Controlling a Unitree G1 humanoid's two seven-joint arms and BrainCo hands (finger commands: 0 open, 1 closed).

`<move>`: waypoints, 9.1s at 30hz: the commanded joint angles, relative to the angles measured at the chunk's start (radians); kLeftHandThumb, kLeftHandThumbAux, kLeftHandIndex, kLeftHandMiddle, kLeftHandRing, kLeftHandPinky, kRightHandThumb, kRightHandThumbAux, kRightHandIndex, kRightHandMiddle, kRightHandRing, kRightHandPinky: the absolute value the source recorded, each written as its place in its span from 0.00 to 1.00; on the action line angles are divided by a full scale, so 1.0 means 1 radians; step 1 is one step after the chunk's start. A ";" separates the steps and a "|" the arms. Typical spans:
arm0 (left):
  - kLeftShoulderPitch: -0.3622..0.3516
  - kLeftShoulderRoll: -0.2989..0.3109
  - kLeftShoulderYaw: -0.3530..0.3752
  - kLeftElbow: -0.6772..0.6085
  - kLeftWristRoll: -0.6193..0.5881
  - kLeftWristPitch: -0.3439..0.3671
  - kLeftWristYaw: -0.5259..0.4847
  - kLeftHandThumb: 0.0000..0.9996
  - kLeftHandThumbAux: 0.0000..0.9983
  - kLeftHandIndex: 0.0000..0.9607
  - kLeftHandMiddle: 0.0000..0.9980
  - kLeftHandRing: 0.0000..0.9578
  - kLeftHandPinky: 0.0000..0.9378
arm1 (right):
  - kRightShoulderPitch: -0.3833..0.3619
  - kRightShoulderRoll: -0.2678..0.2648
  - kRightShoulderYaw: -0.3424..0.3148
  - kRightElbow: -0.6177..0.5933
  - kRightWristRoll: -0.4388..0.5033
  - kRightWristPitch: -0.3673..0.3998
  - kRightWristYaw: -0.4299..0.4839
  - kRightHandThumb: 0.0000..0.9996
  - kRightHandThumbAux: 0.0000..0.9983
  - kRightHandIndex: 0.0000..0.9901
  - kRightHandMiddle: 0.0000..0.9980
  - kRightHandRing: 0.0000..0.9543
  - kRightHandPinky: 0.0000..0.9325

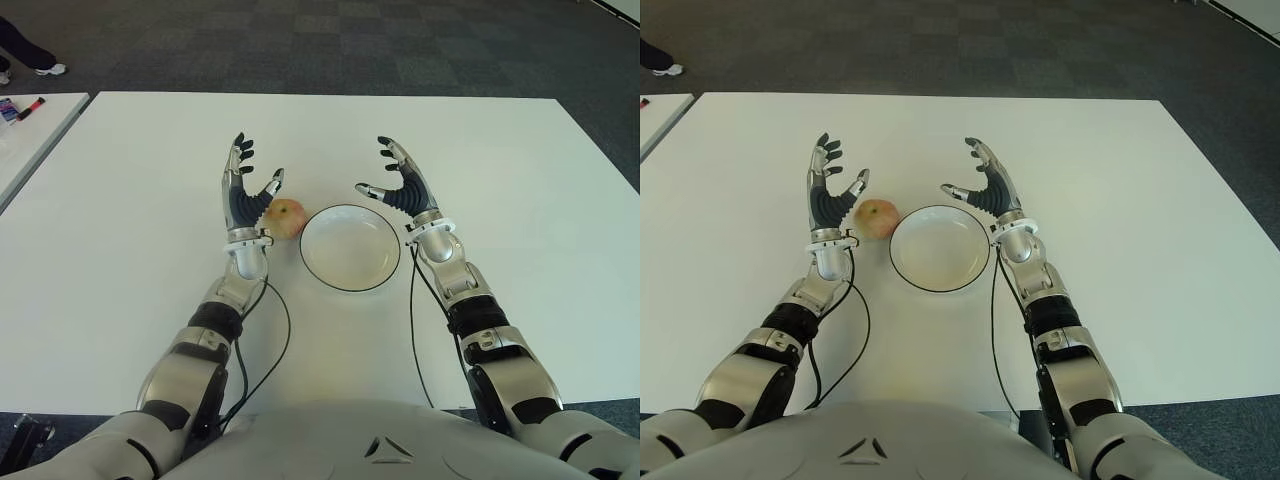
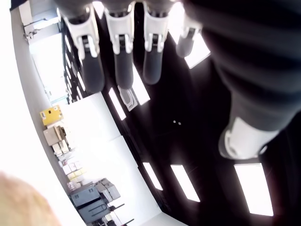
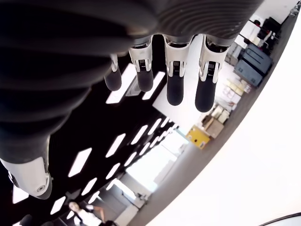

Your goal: Put the apples into the plate.

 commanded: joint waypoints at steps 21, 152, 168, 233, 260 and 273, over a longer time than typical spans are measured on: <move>-0.007 0.001 0.030 0.006 -0.005 0.104 -0.033 0.27 0.63 0.05 0.18 0.23 0.30 | -0.263 0.001 0.182 0.315 -0.159 -0.121 -0.132 0.44 0.52 0.05 0.14 0.21 0.33; 0.373 0.122 0.003 -0.688 0.051 0.670 -0.537 0.66 0.41 0.00 0.00 0.05 0.19 | -0.391 0.118 0.354 0.593 -0.177 -0.212 -0.009 0.47 0.55 0.05 0.15 0.20 0.29; 0.368 0.124 -0.013 -0.656 0.044 0.653 -0.548 0.63 0.39 0.00 0.00 0.06 0.21 | -0.371 0.106 0.363 0.573 -0.182 -0.216 -0.015 0.48 0.55 0.05 0.14 0.21 0.30; 0.440 0.131 -0.016 -0.783 -0.002 0.648 -0.681 0.64 0.41 0.00 0.00 0.04 0.19 | -0.144 0.047 0.309 0.179 -0.141 -0.075 0.184 0.39 0.53 0.02 0.16 0.27 0.40; 0.374 0.103 -0.067 -0.730 0.125 0.791 -0.623 0.70 0.42 0.00 0.02 0.06 0.18 | -0.261 0.077 0.407 0.346 -0.272 0.002 0.061 0.47 0.55 0.01 0.13 0.22 0.34; 0.363 0.099 -0.065 -0.740 0.125 0.792 -0.605 0.68 0.45 0.00 0.02 0.06 0.17 | -0.288 0.095 0.412 0.395 -0.276 0.003 0.028 0.48 0.55 0.01 0.13 0.21 0.32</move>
